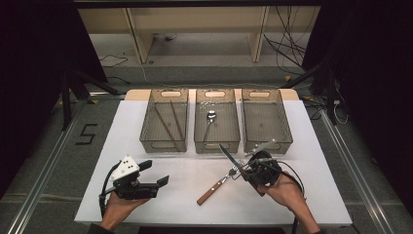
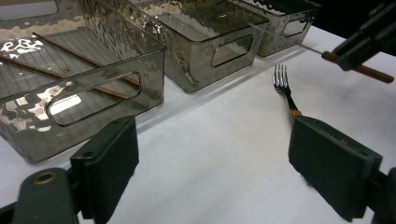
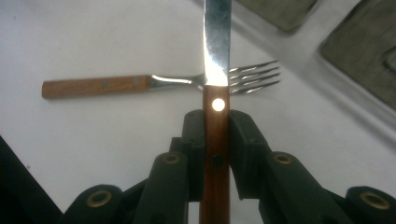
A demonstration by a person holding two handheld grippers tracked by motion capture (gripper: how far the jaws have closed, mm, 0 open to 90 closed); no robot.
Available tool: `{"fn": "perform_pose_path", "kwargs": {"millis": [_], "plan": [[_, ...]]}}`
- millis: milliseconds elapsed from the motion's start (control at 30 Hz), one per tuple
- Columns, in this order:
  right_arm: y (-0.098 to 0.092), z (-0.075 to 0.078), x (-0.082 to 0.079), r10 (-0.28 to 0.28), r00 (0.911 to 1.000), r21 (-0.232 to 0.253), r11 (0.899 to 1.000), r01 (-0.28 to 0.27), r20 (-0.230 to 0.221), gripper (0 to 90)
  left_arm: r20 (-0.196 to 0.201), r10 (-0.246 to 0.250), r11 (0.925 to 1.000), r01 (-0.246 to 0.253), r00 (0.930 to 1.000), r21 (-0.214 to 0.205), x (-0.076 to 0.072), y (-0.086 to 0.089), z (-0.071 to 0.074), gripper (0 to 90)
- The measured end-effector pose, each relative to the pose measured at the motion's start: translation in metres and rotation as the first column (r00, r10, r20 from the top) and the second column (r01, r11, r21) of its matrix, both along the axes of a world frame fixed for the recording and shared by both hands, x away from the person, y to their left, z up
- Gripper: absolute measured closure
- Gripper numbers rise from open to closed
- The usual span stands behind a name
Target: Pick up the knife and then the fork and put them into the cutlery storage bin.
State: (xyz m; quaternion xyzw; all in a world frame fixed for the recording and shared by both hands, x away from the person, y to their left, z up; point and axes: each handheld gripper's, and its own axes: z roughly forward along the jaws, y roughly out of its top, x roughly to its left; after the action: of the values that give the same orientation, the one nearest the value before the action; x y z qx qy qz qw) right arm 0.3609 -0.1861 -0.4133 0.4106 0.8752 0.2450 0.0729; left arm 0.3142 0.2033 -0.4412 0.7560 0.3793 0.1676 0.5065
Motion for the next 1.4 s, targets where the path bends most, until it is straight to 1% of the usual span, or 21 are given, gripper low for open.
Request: {"fn": "perform_pose_path", "kwargs": {"millis": [100, 333, 533, 633, 733, 867, 1033, 1200, 1267, 1400], "plan": [[-0.008, 0.007, 0.008, -0.018, 0.9998, 0.043, 0.999, 0.018, 0.004, 77.6, -0.001, 0.0, 1.0, 0.0, 1.0, -0.001, 0.0, 0.001, 0.0, 15.7], [-0.021, 0.021, 0.024, -0.073, 0.9965, 0.081, 0.994, 0.069, 0.04, 77.6, -0.001, -0.001, 1.0, 0.001, 1.0, 0.001, 0.001, 0.001, 0.0, 15.7], [-0.031, 0.037, 0.041, -0.132, 0.9885, 0.129, 0.984, 0.122, 0.073, 77.6, 0.001, 0.003, 1.0, -0.003, 1.0, -0.007, 0.0, 0.001, 0.0, 15.7], [-0.035, 0.043, 0.051, -0.168, 0.9823, 0.149, 0.977, 0.155, 0.083, 77.5, 0.004, 0.006, 0.9999, -0.006, 1.0, -0.012, 0.0, 0.001, 0.0, 15.7], [-0.038, 0.046, 0.06, -0.189, 0.9779, 0.154, 0.973, 0.174, 0.089, 77.5, 0.005, 0.005, 0.9999, -0.005, 1.0, -0.012, 0.0, 0.003, 0.001, 15.7], [-0.041, 0.047, 0.07, -0.214, 0.973, 0.153, 0.968, 0.2, 0.085, 77.6, 0.011, 0.007, 0.9998, -0.007, 0.9999, -0.02, 0.0, 0.003, 0.001, 15.7], [-0.046, 0.046, 0.081, -0.241, 0.9674, 0.161, 0.961, 0.226, 0.078, 77.5, 0.01, 0.015, 0.9991, -0.014, 0.9998, -0.04, 0.001, 0.003, 0.001, 15.8], [-0.049, 0.047, 0.095, -0.274, 0.9587, 0.152, 0.954, 0.26, 0.076, 77.5, 0.01, 0.013, 0.9989, -0.013, 0.9999, -0.044, 0.0, 0.004, 0.001, 15.8], [-0.051, 0.048, 0.1, -0.288, 0.9544, 0.155, 0.949, 0.274, 0.079, 77.5, 0.009, 0.015, 0.9987, -0.015, 0.9998, -0.048, 0.0, 0.004, 0.001, 15.7], [-0.053, 0.051, 0.109, -0.305, 0.9488, 0.152, 0.945, 0.291, 0.082, 77.5, 0.009, 0.016, 0.9987, -0.016, 0.9998, -0.048, 0.001, 0.004, 0.001, 15.7]]}}
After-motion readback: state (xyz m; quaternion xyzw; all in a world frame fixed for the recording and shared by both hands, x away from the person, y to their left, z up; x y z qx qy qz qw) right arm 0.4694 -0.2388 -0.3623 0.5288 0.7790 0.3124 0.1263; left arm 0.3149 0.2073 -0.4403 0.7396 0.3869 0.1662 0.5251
